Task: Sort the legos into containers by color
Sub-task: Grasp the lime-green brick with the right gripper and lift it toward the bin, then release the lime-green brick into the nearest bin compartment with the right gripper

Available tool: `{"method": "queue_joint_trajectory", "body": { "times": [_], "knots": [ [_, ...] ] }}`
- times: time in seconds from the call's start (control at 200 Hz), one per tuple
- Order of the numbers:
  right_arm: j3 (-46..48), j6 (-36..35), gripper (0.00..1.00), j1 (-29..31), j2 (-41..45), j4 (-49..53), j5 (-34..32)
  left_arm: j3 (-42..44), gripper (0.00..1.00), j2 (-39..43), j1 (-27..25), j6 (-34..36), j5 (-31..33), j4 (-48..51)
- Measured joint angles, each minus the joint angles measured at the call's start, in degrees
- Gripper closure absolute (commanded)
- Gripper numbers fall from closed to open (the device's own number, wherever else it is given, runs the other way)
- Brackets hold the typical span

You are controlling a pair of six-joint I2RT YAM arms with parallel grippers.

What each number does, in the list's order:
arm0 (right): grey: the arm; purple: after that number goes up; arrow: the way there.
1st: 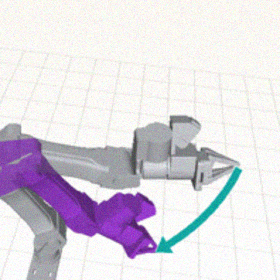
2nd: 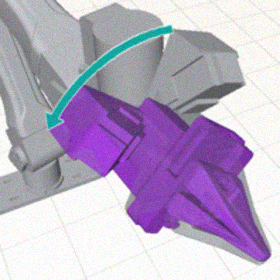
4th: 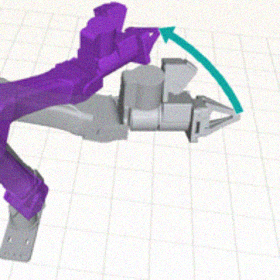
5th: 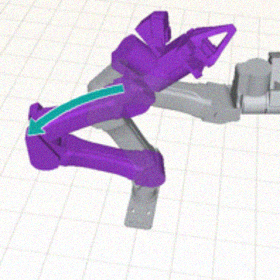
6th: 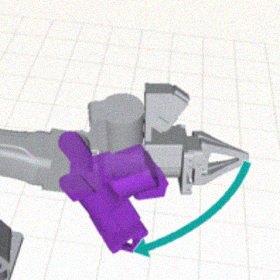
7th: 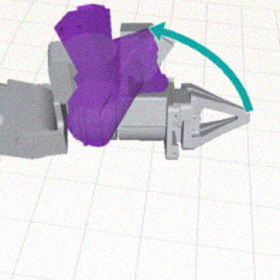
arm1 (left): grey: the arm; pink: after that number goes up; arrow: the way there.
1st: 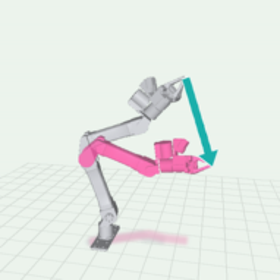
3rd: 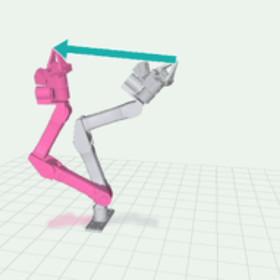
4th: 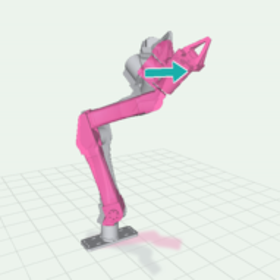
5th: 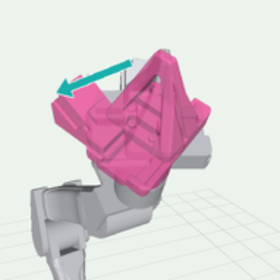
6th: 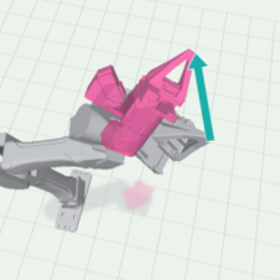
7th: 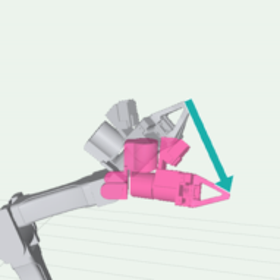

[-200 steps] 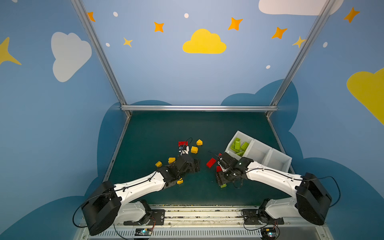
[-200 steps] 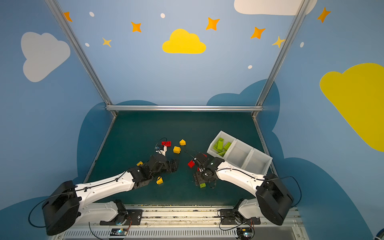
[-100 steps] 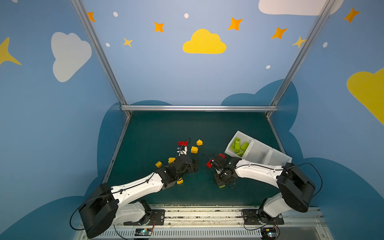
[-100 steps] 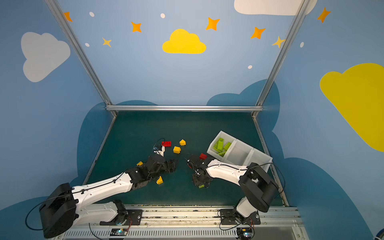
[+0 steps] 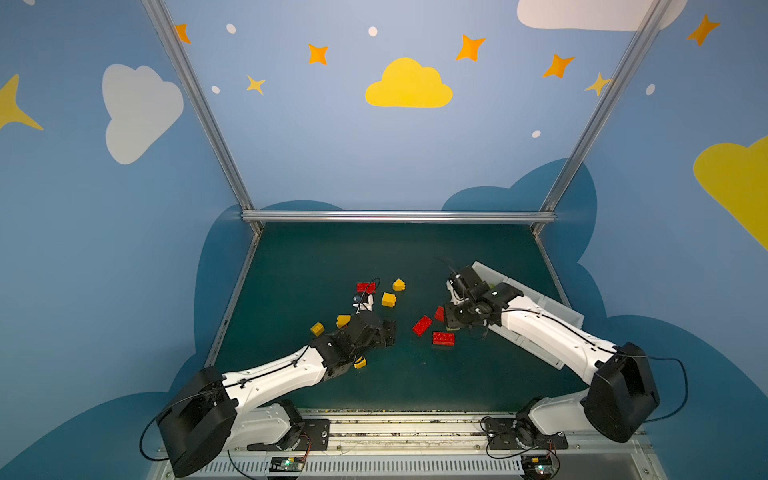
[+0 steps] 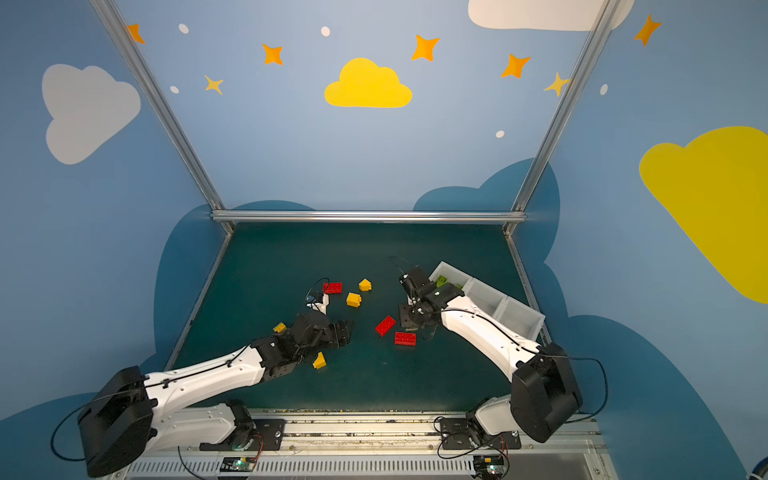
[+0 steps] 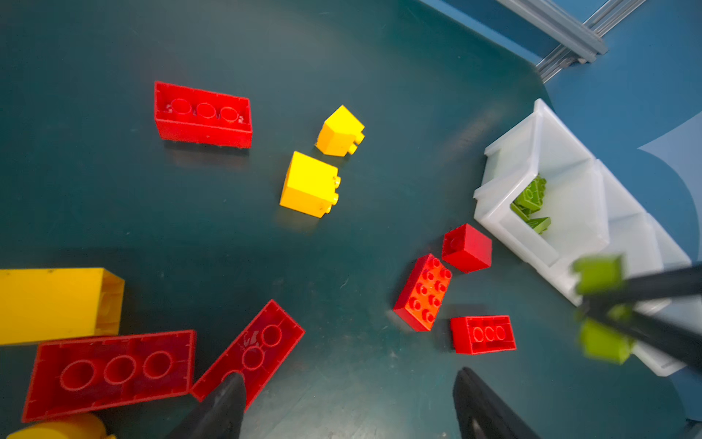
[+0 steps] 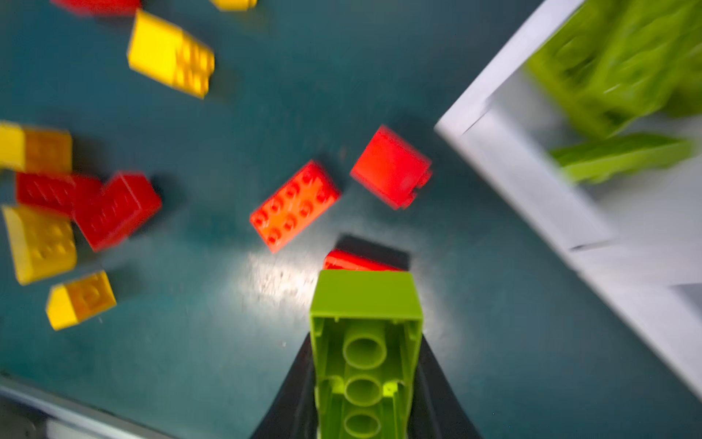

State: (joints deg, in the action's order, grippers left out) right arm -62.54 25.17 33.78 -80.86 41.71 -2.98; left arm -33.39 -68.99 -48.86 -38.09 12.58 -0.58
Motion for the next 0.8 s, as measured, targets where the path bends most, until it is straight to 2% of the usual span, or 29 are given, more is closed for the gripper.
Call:
{"method": "queue_joint_trajectory", "body": {
  "times": [0.235,0.506,0.676,0.801],
  "knots": [
    [-8.2,-1.3,0.78,-12.3,-2.8,-0.1,2.2,0.3,0.15,0.0,0.1,-0.1,0.0,0.0],
    [-12.2,-0.9,0.76,-21.2,-12.2,-3.8,4.1,0.7,0.15,0.0,0.8,-0.2,0.0,0.0],
    [-8.9,1.2,0.65,-24.3,-15.6,-8.3,5.5,1.2,0.15,0.0,1.3,-0.3,0.0,1.0],
    [-8.5,1.8,0.51,-25.1,-16.9,-10.0,6.4,1.3,0.15,0.0,1.8,-0.5,0.0,1.9]
  ]
}}
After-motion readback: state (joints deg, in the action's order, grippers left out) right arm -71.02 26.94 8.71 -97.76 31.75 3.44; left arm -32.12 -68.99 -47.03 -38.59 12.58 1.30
